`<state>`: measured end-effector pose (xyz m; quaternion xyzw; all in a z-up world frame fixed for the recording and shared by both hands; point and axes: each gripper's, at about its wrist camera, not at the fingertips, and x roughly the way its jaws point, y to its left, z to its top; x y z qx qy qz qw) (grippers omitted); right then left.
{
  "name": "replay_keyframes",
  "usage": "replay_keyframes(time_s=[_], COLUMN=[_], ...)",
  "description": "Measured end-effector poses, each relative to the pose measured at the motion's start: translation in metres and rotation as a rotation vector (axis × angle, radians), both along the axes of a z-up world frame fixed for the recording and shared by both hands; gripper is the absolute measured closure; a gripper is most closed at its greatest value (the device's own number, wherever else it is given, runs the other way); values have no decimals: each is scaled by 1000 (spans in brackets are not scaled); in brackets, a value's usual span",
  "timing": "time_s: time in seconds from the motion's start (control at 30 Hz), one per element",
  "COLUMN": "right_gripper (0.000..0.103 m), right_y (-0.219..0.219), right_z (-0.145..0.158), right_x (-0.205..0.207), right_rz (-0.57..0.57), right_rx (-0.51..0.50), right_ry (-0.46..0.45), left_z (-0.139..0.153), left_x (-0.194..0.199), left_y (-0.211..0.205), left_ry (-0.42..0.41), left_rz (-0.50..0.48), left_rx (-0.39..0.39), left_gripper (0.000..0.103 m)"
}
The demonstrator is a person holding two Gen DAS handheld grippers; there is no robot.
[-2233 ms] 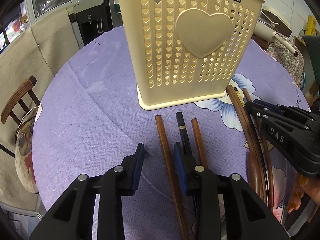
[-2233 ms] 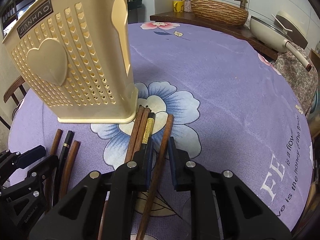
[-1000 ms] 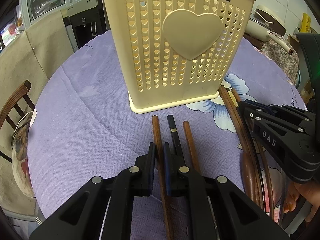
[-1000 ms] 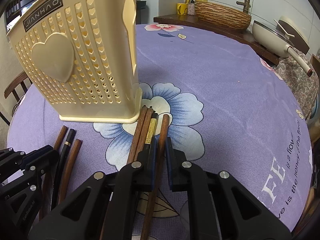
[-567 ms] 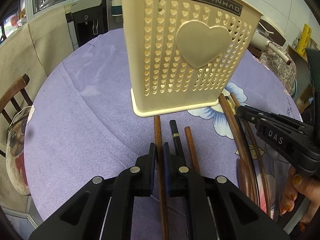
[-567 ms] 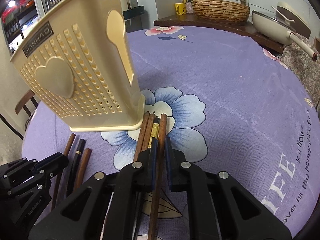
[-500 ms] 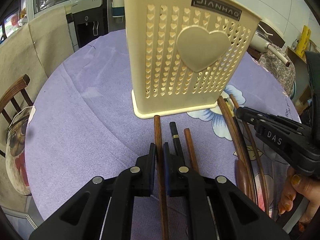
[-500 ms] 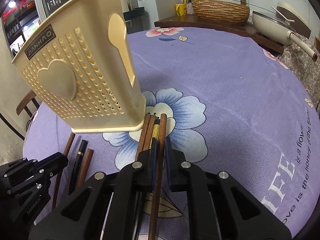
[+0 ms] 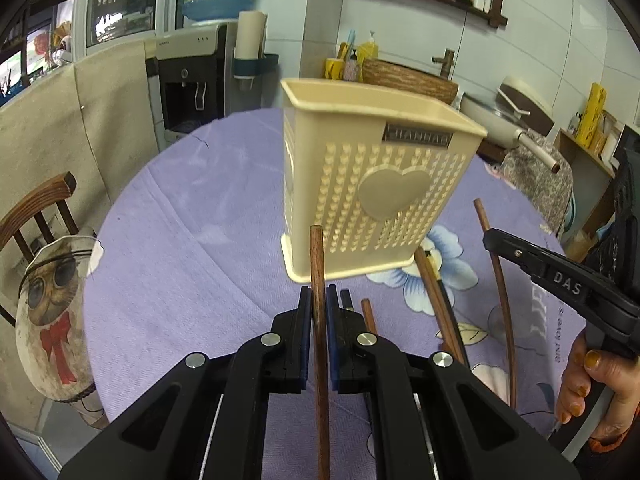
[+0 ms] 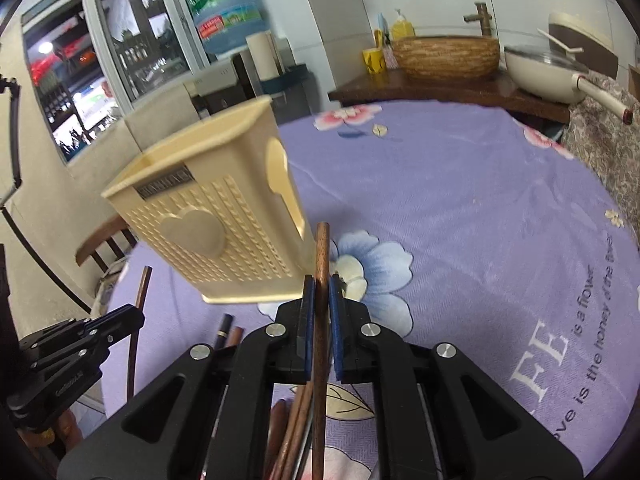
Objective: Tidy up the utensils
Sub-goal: 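Lift the left-held chopstick over the holder while the right tool carries its chopstick there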
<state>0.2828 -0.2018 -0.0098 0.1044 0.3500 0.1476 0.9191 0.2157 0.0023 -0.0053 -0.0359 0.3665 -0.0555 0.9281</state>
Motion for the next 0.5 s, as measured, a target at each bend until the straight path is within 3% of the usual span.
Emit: replay_keyframes(time_s=[0.5], right_gripper=[96], right_y=[-16], right_z=[79], right_x=[-60], right_rz=[78], right_rx=[-8], right_ry=[-208], left_z=[68], left_x=[-31], left_y=[20], left_ry=[-173], left_rz=[-2], left_rx=[-18], left_gripper=[96])
